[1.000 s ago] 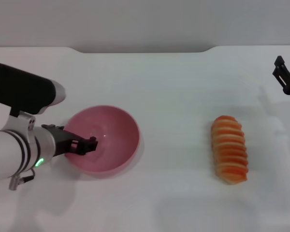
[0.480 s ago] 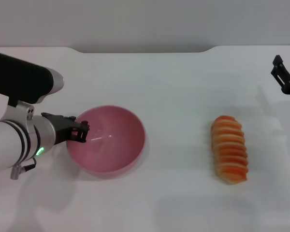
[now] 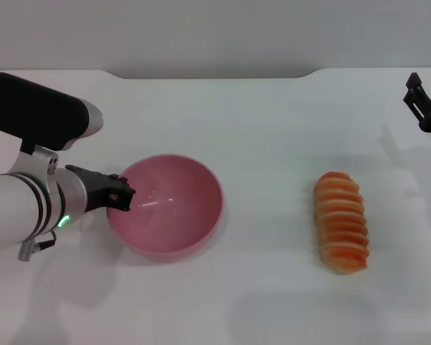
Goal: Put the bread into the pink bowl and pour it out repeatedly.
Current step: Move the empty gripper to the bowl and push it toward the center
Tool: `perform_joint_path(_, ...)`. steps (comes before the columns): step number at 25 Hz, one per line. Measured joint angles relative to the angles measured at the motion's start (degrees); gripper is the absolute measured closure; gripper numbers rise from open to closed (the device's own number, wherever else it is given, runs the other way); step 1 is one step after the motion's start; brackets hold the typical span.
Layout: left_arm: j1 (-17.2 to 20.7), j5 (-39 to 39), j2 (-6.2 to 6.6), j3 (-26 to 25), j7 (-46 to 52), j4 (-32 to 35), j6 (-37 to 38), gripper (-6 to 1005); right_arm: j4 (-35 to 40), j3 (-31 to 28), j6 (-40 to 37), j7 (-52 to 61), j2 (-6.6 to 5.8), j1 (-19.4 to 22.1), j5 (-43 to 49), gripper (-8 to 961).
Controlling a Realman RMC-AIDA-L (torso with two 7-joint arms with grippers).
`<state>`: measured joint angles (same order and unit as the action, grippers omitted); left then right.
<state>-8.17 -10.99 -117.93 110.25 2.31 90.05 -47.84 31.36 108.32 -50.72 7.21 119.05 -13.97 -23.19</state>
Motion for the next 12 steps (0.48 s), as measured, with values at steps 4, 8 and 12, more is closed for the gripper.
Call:
perform_joint_path(4, -0.6, 0.0, -0.04, -0.6, 0.2, -0.6, -0.1, 940, 0.3, 0.0, 0.0, -0.1, -0.02, 0.0, 0.0, 140)
perform_joint_path(8, -1.0, -0.2, -0.08, -1.5, 0.4, -0.7, -0.2, 941, 0.4, 0.2, 0.4, -0.1, -0.04, 0.0, 0.0, 141)
perform_joint_path(12, -1.7, -0.4, -0.1, -2.6, 0.4, -0.4, -0.6, 941, 1.5, 0.2, 3.0, -0.1, -0.05, 0.0, 0.0, 141)
